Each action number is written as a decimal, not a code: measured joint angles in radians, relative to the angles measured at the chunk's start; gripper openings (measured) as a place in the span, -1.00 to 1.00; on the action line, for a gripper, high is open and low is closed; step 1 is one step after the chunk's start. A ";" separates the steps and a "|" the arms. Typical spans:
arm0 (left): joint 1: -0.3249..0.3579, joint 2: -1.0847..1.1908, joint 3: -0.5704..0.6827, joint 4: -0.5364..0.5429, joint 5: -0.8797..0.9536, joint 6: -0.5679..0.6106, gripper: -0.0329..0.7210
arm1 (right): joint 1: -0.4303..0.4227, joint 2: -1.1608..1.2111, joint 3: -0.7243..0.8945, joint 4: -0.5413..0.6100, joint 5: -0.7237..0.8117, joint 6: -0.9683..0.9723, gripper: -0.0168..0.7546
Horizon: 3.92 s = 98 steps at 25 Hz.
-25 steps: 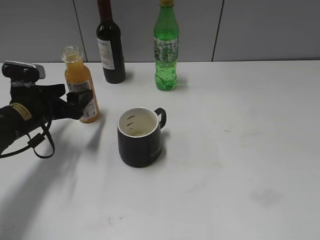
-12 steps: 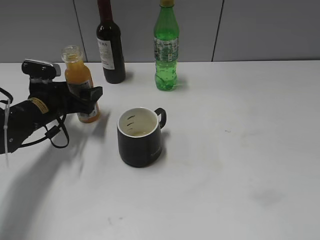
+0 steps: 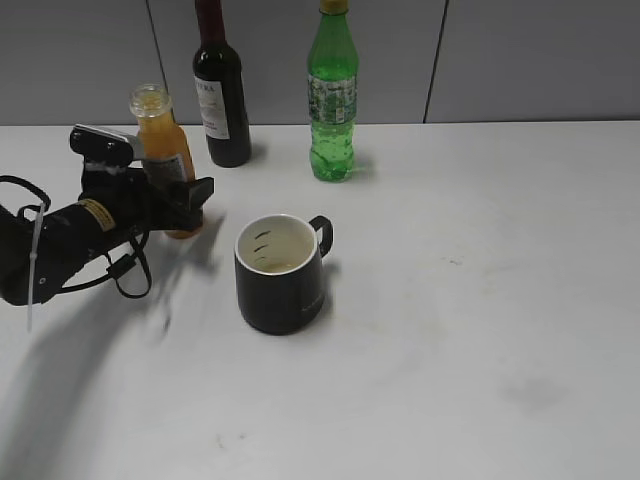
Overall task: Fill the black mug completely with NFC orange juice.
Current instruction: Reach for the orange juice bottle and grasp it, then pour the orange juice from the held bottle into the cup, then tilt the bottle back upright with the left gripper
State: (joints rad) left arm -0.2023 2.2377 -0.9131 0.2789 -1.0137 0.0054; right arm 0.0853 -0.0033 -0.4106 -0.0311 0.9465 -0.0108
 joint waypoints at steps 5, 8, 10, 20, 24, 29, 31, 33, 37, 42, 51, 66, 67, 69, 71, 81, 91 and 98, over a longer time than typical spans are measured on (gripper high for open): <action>0.000 0.004 -0.004 0.013 -0.010 0.000 0.33 | 0.000 0.000 0.000 0.000 0.000 0.000 0.58; 0.000 0.005 -0.004 0.016 -0.020 0.000 0.33 | 0.000 0.000 0.000 0.000 0.000 0.000 0.58; 0.000 0.005 0.003 0.017 -0.026 0.000 0.33 | 0.000 0.000 0.000 0.000 0.000 0.000 0.58; 0.000 -0.128 0.125 0.066 -0.030 0.078 0.33 | 0.000 0.000 0.000 0.000 0.000 0.000 0.58; 0.000 -0.181 0.155 0.129 -0.007 0.084 0.33 | 0.000 0.000 0.000 0.000 0.000 0.000 0.58; -0.006 -0.216 0.157 0.217 0.063 0.086 0.33 | 0.000 0.000 0.000 0.001 0.000 0.000 0.58; -0.014 -0.227 0.157 0.229 0.089 0.087 0.33 | 0.000 0.000 0.000 0.001 0.000 0.000 0.58; -0.031 -0.235 0.157 0.231 0.104 0.091 0.33 | 0.000 0.000 0.000 0.001 0.000 0.000 0.58; -0.050 -0.236 0.157 0.245 0.135 0.117 0.33 | 0.000 0.000 0.000 0.001 0.000 0.000 0.58; -0.051 -0.236 0.157 0.245 0.144 0.171 0.33 | 0.000 0.000 0.000 0.001 0.000 0.000 0.58; -0.096 -0.236 0.158 0.212 0.208 0.258 0.33 | 0.000 0.000 0.000 0.003 0.000 0.000 0.58; -0.098 -0.236 0.158 0.155 0.210 0.451 0.33 | 0.000 0.000 0.000 0.003 0.000 0.000 0.58; -0.098 -0.236 0.158 0.148 0.209 0.467 0.33 | 0.000 0.000 0.000 0.003 0.000 0.000 0.58; -0.098 -0.231 0.158 0.131 0.207 0.507 0.33 | 0.000 0.000 0.000 0.003 0.000 0.000 0.58; -0.098 -0.225 0.158 0.118 0.205 0.558 0.33 | 0.000 0.000 0.000 0.003 0.000 0.000 0.58; -0.099 -0.225 0.159 0.041 0.155 0.734 0.33 | 0.000 0.000 0.000 0.003 0.000 0.000 0.58; -0.099 -0.215 0.159 0.013 0.104 0.881 0.33 | 0.000 0.000 0.000 0.003 0.000 0.000 0.58; -0.099 -0.192 0.133 -0.002 0.073 0.950 0.33 | 0.000 0.000 0.000 0.003 0.000 0.000 0.58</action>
State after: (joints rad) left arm -0.3015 2.0454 -0.7796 0.2767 -0.9406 0.9555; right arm 0.0853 -0.0033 -0.4106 -0.0283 0.9465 -0.0108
